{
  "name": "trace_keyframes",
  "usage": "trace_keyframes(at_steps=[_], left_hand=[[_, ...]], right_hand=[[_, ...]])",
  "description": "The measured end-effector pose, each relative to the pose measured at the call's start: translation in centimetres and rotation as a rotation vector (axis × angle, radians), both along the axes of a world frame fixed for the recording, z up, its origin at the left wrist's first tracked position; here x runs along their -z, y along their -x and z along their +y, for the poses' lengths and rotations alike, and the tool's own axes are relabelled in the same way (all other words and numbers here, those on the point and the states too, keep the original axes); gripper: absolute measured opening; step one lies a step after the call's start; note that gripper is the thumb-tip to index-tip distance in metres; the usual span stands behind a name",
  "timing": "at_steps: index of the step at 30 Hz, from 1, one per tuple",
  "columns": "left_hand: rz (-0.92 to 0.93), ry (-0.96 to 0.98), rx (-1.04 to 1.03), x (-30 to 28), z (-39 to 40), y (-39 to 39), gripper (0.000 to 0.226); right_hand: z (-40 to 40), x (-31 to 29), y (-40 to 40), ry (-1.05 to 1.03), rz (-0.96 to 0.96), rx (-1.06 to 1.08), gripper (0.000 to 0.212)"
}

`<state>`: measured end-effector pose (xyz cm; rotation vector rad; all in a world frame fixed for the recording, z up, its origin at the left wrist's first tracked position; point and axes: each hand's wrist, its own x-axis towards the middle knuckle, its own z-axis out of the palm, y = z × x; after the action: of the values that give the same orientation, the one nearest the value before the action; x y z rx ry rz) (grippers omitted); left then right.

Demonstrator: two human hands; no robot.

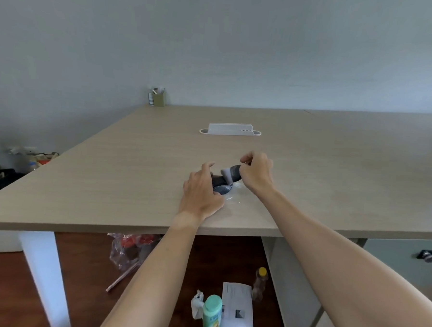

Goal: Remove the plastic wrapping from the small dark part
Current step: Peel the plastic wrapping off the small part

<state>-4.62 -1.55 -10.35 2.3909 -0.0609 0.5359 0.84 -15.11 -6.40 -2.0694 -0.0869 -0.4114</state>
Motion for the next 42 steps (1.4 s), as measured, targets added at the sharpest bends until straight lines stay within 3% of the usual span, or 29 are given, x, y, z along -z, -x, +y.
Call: trace_keyframes(at_steps=[3, 6, 9, 13, 19, 23, 29, 35, 39, 42], left_hand=[[0.008, -0.006, -0.006, 0.0, 0.0, -0.1, 0.077], [0.018, 0.011, 0.006, -0.1, 0.0, 0.1, 0.069], [0.044, 0.053, 0.010, -0.2, 0.0, 0.2, 0.080], [0.062, 0.104, 0.051, 0.0, 0.3, -0.2, 0.090], [-0.146, -0.034, -0.054, 0.3, -0.1, -0.1, 0.059], [-0.168, -0.107, -0.083, 0.8, -0.1, -0.5, 0.048], [-0.094, -0.137, -0.163, 1.4, 0.0, -1.2, 0.073], [-0.076, -0.088, -0.158, 1.6, 0.0, -1.4, 0.062], [-0.084, -0.073, -0.125, 1.7, 0.2, -1.4, 0.056], [-0.081, -0.051, -0.112, 1.7, 0.2, -1.4, 0.054]], right_hand=[[0.0, -0.7, -0.1, -0.062, -0.058, 0.051, 0.035], [0.1, -0.9, -0.1, -0.073, -0.019, -0.061, 0.028], [0.0, -0.3, -0.3, 0.003, 0.045, -0.141, 0.026], [-0.1, -0.3, -0.3, -0.007, -0.047, 0.010, 0.035], [0.0, -0.1, -0.3, 0.004, 0.019, -0.100, 0.025], [-0.4, 0.0, -0.2, 0.017, -0.010, -0.019, 0.030], [-0.9, -0.1, -0.3, -0.034, 0.067, -0.110, 0.024], [-1.8, 0.2, -0.3, -0.008, 0.029, 0.023, 0.032], [-2.0, 0.6, -0.4, -0.108, 0.100, -0.075, 0.021], [-2.2, 0.9, -0.4, -0.065, 0.105, -0.066, 0.022]])
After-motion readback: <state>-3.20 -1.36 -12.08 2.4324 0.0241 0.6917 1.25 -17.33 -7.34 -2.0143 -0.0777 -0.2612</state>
